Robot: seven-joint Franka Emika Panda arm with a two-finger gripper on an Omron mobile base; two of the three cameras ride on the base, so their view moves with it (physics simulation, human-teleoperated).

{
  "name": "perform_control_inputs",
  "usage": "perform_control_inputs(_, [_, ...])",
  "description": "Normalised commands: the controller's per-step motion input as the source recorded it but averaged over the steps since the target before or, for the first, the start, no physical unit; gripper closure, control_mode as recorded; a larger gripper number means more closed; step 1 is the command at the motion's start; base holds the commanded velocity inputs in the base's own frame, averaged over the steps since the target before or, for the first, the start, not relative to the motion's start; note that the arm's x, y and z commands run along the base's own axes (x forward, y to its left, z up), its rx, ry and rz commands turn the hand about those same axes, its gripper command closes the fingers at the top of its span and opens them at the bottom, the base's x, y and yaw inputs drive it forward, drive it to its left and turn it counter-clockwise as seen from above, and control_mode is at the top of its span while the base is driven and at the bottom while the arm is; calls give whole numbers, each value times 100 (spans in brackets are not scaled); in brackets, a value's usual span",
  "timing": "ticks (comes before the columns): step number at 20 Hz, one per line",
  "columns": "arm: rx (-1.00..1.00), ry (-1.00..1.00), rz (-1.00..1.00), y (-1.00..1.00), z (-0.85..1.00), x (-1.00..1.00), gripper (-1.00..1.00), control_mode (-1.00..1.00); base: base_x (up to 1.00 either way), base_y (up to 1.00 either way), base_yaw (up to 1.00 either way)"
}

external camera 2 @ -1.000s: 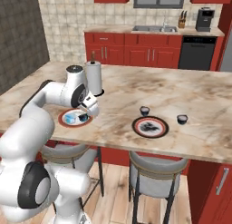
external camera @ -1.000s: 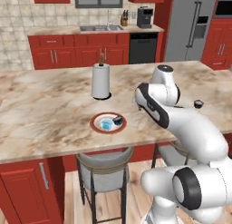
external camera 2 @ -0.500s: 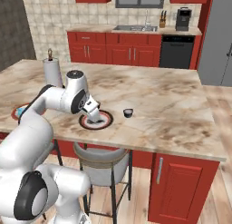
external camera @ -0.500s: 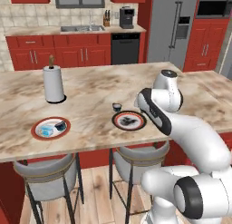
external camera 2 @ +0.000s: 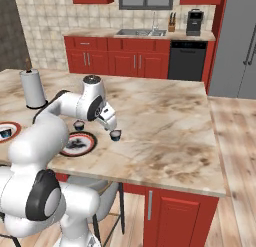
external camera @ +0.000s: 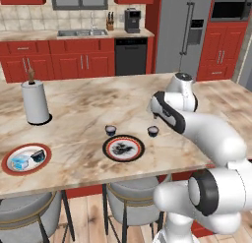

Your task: Place two yogurt containers on each plate.

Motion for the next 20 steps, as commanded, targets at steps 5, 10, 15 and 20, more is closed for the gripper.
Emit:
perform_control_inputs(5, [0,12,0,-32,-1,29,-100,-100,0,0,0])
perform_control_inputs(10, [-2,2,0,-1,-46,20,-100,-100,0,0,0])
perform_control_inputs(15, [-1,-4,0,0,-67,47,-100,-100,0,0,0])
perform_control_inputs(20, [-3,-8,0,0,-52,64,-100,-100,0,0,0])
